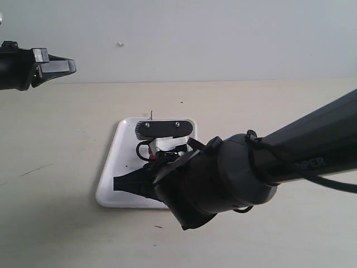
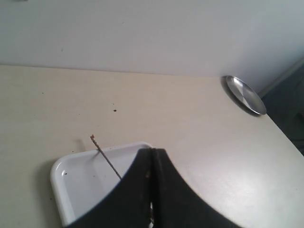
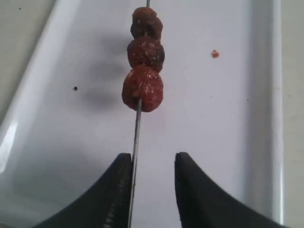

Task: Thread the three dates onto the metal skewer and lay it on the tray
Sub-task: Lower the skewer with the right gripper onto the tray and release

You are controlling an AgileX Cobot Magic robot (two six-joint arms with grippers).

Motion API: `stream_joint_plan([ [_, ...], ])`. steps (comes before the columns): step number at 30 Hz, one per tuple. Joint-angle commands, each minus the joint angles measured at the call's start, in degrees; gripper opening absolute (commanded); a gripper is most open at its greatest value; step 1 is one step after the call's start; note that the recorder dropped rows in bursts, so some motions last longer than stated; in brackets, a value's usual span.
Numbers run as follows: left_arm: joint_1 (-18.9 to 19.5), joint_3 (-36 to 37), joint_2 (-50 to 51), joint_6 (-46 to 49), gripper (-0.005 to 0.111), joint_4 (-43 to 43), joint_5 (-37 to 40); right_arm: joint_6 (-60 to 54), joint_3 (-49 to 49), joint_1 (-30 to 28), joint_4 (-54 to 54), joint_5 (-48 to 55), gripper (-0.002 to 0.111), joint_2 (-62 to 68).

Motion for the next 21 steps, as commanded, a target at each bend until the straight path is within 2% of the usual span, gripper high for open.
stream_joint_plan([
  [1,0.1,0.4,-0.6,0.2,0.0,-0.7,0.6,-4.9,0.3,0.1,3.3,0.4,0.039,-0.3],
  [4,0.1,0.4,-0.6,0.2,0.0,-0.7,0.6,-9.3,0.3,0.1,3.6,-0.1,0.041,-0.9],
  [13,0.1,0.5,-0.6,0.2,0.0,-0.7,0.6,-10.9,0.3,0.1,3.6,-0.2,0.052,-5.2],
  [18,0.1,1.2,-0.9,1.7,0.0,-0.7,1.3,-16.8,0.4,0.1,3.6,-4.1,0.053,-11.0],
  [21,0.1,2.2,-2.8,3.2,0.0,-0.7,0.7,-20.5,1.7,0.1,3.6,-7.2,0.049,-16.7],
])
